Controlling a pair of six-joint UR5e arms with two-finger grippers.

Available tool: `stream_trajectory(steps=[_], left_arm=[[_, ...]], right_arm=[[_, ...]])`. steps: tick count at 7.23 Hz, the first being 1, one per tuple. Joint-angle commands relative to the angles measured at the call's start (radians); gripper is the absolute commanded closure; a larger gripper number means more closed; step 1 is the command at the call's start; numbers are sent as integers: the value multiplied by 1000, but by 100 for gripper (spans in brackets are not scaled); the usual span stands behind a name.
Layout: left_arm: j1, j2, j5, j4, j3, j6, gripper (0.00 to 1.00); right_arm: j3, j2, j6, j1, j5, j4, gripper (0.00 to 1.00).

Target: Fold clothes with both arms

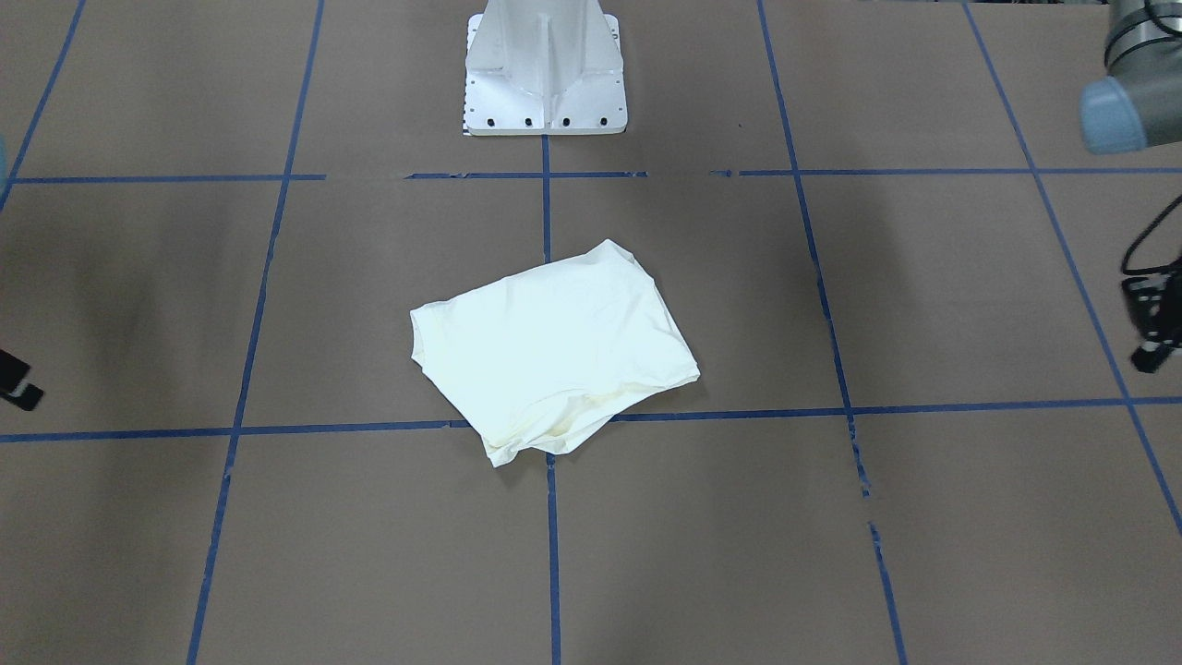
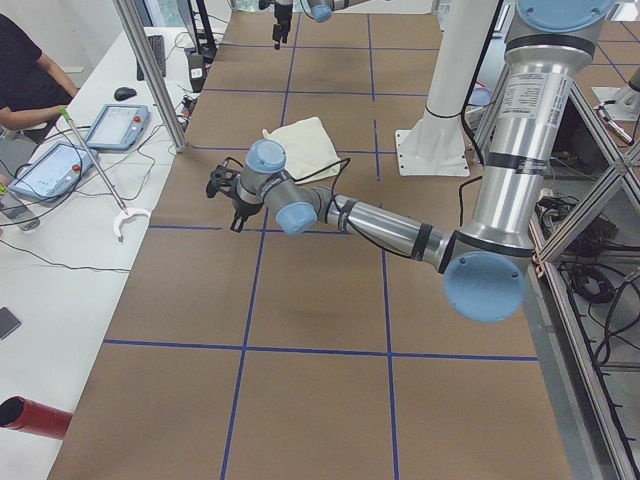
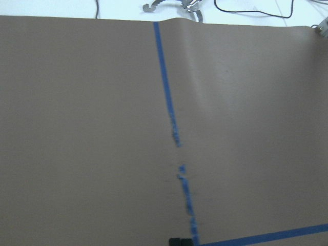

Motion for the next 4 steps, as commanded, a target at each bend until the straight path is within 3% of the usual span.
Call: stream_trajectory(steps=[1,2,3,4], left_arm=[[-141,-2,-80,207,6,188,100],[-178,21,-169,247,30,270,56],[-218,96,-238,223,106,431,1],[-228,78,-242,231,87,426,0]], right_arm=[[33,-33,-293,119,19,-184,0],[67,-74,-388,133,19,-227,0],[117,-134,-468,153,19,-282,0],[153,-157,-467,155,17,-301,0]])
